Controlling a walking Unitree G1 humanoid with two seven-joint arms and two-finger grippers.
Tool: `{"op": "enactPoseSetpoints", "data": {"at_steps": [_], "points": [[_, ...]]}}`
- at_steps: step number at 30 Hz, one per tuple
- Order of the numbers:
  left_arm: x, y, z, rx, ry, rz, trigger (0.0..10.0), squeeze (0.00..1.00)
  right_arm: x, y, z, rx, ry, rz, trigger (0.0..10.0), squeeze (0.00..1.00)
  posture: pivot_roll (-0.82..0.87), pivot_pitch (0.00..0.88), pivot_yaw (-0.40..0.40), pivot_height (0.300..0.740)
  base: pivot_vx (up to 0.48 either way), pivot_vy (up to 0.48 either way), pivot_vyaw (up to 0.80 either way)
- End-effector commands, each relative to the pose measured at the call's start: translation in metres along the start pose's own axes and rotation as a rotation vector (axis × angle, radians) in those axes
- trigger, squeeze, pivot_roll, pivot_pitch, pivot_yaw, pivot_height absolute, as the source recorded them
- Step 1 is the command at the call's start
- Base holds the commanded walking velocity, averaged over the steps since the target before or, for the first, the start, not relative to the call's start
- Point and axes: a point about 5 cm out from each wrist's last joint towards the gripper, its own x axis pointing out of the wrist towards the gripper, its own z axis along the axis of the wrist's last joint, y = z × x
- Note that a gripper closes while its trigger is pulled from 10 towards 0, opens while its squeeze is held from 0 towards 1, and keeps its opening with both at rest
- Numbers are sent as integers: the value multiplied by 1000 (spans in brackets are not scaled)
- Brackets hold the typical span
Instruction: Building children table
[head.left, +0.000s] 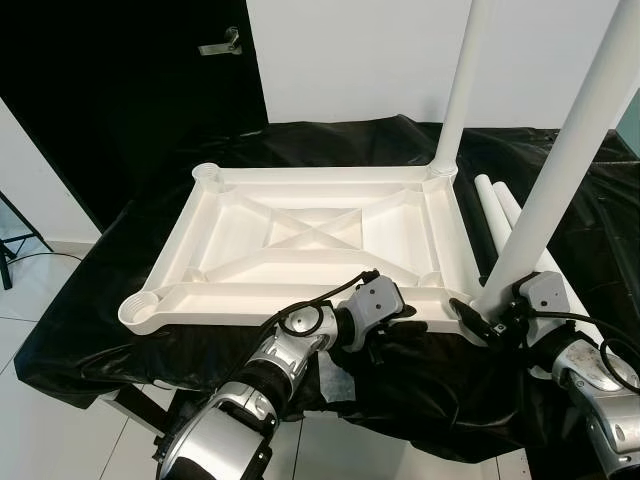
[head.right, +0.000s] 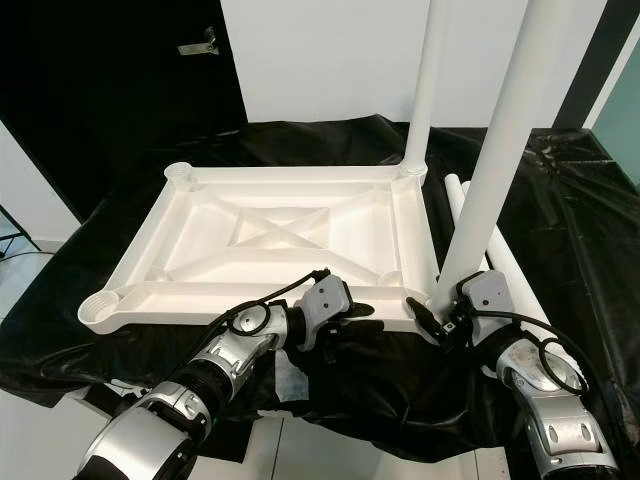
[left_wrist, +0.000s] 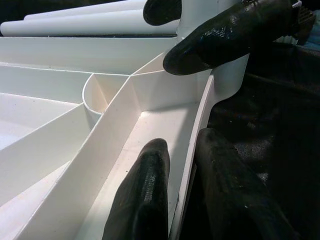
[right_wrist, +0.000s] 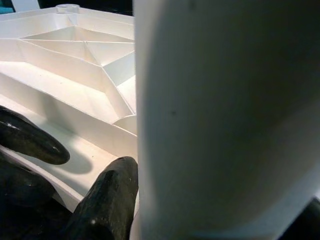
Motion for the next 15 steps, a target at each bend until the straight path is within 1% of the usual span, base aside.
{"op": "enactPoseSetpoints", "data": {"at_steps": [1, 3, 4, 5, 6, 7, 8, 9, 11, 12, 13, 15], "points": [[-10, -29, -51, -143, 202, -113, 10000, 0, 0, 24, -26, 31, 127, 40, 0, 0, -152, 0, 50, 740, 0, 0, 0], [-11, -29, -51, -142, 203, -114, 10000, 0, 3, 27, -27, 53, 126, 1, 0, 0, -152, 0, 50, 740, 0, 0, 0], [-11, -29, -51, -142, 204, -115, 10000, 0, 6, 32, -28, 95, 115, -72, 0, 0, -153, 0, 52, 740, 0, 0, 0], [-11, -29, -51, -142, 204, -115, 10000, 0, 6, 32, -28, 95, 115, -72, 0, 0, -153, 0, 52, 740, 0, 0, 0], [-11, -29, -51, -142, 204, -115, 10000, 0, 9, 35, -28, 124, 108, -120, 0, 0, -153, 0, 52, 740, 0, 0, 0], [-11, -29, -51, -142, 204, -116, 10000, 0, 12, 40, -30, 168, 101, -236, 0, 0, -155, 0, 53, 740, 0, 0, 0], [-10, -29, -51, -142, 204, -117, 10000, 0, 14, 43, -31, 198, 100, -312, 0, 0, -155, 0, 53, 740, 0, 0, 0], [-10, -29, -51, -141, 205, -118, 10000, 0, 14, 44, -31, 216, 85, -415, 0, 0, -152, 0, 53, 740, 0, 0, 0], [-8, -30, -50, -139, 203, -120, 10000, 0, 13, 43, -30, 287, 62, -596, 0, 0, -148, 0, 52, 740, 0, 0, 0], [-8, -29, -49, -139, 201, -120, 10000, 0, 13, 42, -30, 312, 57, -649, 0, 0, -148, 0, 52, 740, 0, 0, 0], [-8, -29, -49, -139, 201, -120, 10000, 0, 13, 42, -30, 312, 57, -649, 0, 0, -148, 0, 52, 740, 0, 0, 0], [-8, -29, -48, -138, 200, -117, 10000, 0, 17, 37, -26, 388, 50, -760, 0, 0, -146, 0, 54, 740, 0, 0, 0]]}}
